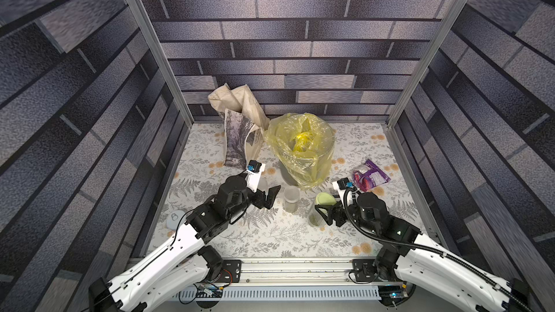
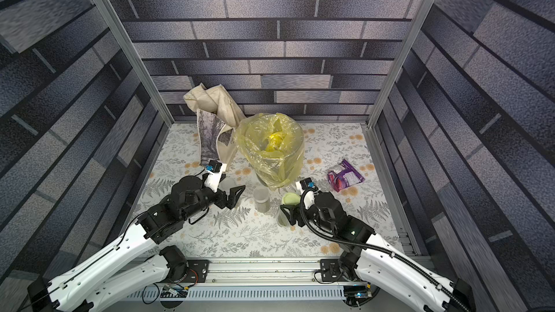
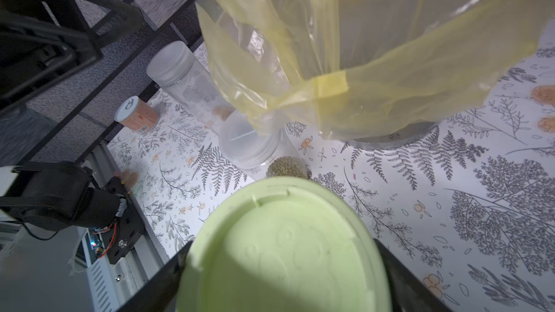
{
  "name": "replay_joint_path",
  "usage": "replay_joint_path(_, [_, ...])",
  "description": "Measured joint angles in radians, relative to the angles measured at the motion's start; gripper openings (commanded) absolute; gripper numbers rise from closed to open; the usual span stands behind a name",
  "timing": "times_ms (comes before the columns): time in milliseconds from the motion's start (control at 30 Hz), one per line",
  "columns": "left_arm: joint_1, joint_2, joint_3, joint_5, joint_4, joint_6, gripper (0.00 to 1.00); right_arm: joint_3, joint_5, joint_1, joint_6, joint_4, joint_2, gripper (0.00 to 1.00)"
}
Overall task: Empty moldy mung beans from jars
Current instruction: Pick up the jar from the center of the board.
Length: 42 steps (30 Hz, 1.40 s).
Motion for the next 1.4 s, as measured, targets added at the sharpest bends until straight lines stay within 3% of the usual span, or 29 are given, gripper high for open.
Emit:
replay_joint_path(367, [-0.091, 0.04, 0.033, 0.09, 0.031, 0.111, 1.0, 0.27, -0.06, 0.0, -0.013, -0.044, 0.093, 0.5])
replay_joint_path(700, [-0.138, 0.088, 0.073, 0.132, 0.089, 0.142, 1.0, 0.404, -0.088, 0.0, -0.026, -0.081, 0.139, 0.51])
replay_joint_path(1400, [-0.216, 0.33, 0.184, 0.274, 0.299, 0.154, 1.0, 0.458, -0.134, 0.0, -0.034, -0.047, 0.197, 0.53])
